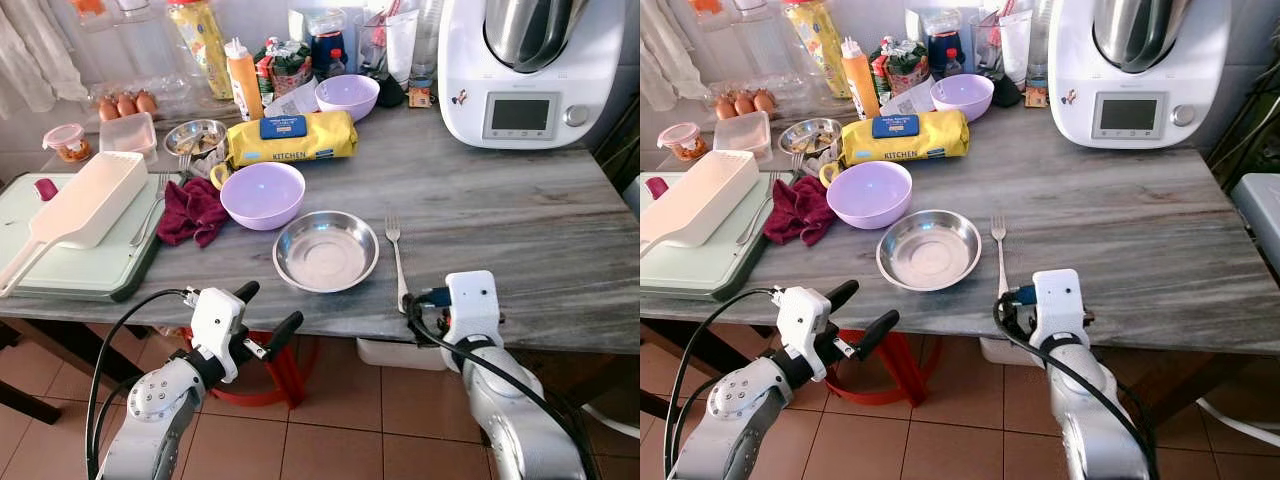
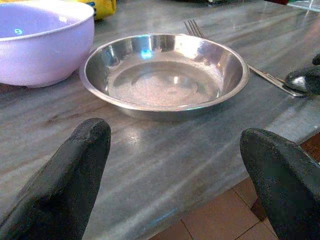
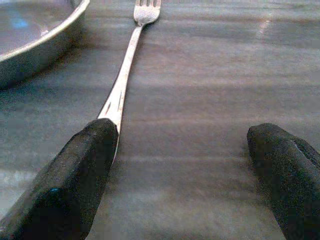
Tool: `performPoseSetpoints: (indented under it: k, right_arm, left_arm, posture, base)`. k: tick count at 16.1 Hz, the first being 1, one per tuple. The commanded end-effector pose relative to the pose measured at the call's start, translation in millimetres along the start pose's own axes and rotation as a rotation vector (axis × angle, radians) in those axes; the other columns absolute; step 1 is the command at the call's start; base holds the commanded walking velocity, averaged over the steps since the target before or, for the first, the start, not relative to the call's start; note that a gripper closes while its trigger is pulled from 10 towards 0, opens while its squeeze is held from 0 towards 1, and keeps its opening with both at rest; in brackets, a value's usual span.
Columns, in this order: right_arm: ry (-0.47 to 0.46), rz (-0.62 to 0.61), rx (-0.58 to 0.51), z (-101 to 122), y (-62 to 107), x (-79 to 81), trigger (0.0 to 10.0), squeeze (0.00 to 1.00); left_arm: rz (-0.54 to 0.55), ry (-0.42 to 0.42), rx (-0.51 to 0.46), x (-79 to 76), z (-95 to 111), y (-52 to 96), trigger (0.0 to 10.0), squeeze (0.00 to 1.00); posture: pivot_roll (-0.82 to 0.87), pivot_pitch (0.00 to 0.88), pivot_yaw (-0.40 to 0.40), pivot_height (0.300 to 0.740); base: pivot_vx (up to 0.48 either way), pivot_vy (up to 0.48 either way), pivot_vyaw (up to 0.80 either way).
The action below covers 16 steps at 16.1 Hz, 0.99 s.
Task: Setting the table
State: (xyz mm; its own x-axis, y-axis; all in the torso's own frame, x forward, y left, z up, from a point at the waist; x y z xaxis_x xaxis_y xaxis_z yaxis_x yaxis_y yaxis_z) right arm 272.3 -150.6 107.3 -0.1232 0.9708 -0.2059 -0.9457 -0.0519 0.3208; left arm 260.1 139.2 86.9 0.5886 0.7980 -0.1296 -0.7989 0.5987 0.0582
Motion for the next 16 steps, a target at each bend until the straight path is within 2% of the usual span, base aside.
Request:
performPoseSetpoints:
  k: [1,5,9,14,15,16]
  right_arm:
    - [-0.013,0.009,0.004,-1,-2.4,3.1,10.0,0.00]
    - [-0.029,0.019,-0.030,7,-8.3,5.2,10.0,0.00]
    - [-0.046,0.019,-0.100,16,-4.5,6.8,10.0,0.00]
    - [-0.085,-0.008,-0.285,42,4.4,3.1,10.0,0.00]
    - [-0.072,-0.002,-0.376,56,9.3,2.5,10.0,0.05]
    - [-0.071,0.000,-0.385,57,9.9,2.6,10.0,0.05]
  left_arm:
    - [0.016,-0.011,0.019,5.7,-3,4.9,10.0,0.00]
    - [0.015,-0.014,0.018,6.5,-2,4.9,10.0,0.00]
    - [0.017,-0.016,0.014,7.4,-1,4.2,10.0,0.00]
    - [0.013,-0.018,0.010,7.4,0,2.3,10.0,0.00]
    - [0.013,-0.017,0.005,7.3,1,1.1,10.0,0.00]
    - [0.013,-0.016,0.005,7.2,1,0.9,10.0,0.00]
  posture:
    - [-0.09,0.092,0.098,0.740]
    - [-0.09,0.092,0.102,0.740]
    - [-0.09,0.090,0.103,0.740]
    - [-0.10,0.087,0.107,0.740]
    - [-0.10,0.087,0.107,0.740]
    - [-0.10,0.087,0.107,0.740]
  base:
    - [0.000,0.000,0.00]
    - [0.000,0.000,0.00]
    - [0.000,0.000,0.00]
    - [0.000,0.000,0.00]
    - [0.000,0.000,0.00]
    - [0.000,0.000,0.00]
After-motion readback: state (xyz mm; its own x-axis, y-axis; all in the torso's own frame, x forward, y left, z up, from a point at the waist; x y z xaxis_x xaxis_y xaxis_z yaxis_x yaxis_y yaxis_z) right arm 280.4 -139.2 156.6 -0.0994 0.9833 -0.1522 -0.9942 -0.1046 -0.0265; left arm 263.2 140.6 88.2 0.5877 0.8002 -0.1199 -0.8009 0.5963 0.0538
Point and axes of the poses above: a point about 5 cm out from each wrist's last joint towards the gripper, its own y axis pointing back from the gripper into the wrist, its own z axis along the axis of the wrist's last joint, x = y × z, the point moved 1 cm from there along -y, pointing out of the wrist towards the gripper, and after that the axes turned 7 degrees about y, right-handed, at the moved point
